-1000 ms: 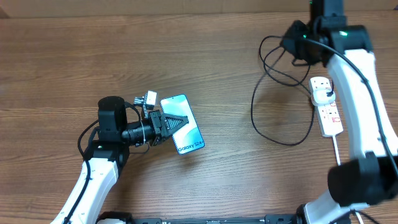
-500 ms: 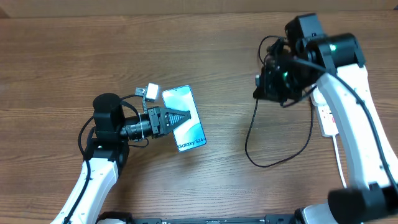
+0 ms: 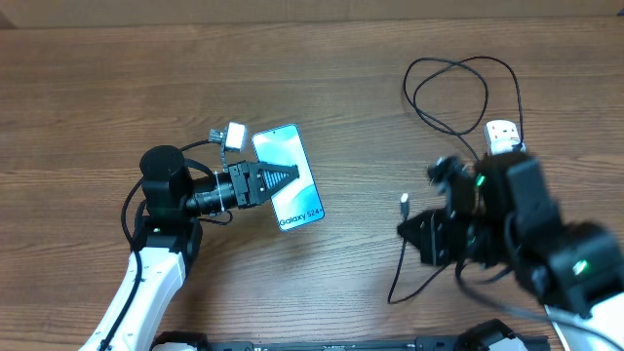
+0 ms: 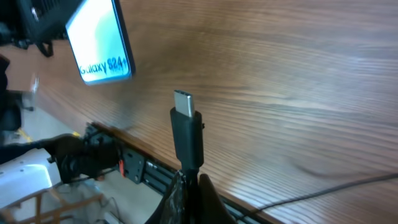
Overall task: Plug charger to phone and switch on socket
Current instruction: 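Carry the plug with the right gripper toward the phone's bottom edge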
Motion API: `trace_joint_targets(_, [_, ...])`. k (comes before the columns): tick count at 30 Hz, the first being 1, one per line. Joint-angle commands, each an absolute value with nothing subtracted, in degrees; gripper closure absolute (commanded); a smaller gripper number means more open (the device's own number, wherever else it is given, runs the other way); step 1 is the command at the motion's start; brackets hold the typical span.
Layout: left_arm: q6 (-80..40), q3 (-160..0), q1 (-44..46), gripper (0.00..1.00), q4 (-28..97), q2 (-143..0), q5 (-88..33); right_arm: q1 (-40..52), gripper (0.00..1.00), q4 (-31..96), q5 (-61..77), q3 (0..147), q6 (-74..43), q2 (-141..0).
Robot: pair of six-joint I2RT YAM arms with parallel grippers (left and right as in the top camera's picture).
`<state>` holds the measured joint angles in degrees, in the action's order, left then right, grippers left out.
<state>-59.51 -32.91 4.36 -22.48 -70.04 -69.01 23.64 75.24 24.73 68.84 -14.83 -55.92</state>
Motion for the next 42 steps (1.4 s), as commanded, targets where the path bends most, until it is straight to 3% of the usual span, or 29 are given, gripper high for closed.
trace_joint_targets(1, [-60.45,-33.21,4.08,0.96,-23.75,-69.76,-69.71,27.94,0.96,70.24,27.22,60.84,-20.67,-52.4])
trace_joint_targets(14, [-60.75,-33.21,4.14,0.96,-28.58,-69.76,-70.11,45.8,0.96,51.64,28.82,54.59,-24.34,-61.91])
trace_joint_targets(29, [-60.9,-33.21,4.14,0.96,-28.56,-69.76,-70.87,46.39,0.96,41.56,31.18,54.59,-25.52,-68.01])
trace_joint_targets(42, [-59.7,-33.21,4.14,0.96,-28.58,-69.76,-74.52,46.37,0.96,40.32,30.57,54.59,-25.28,-67.99])
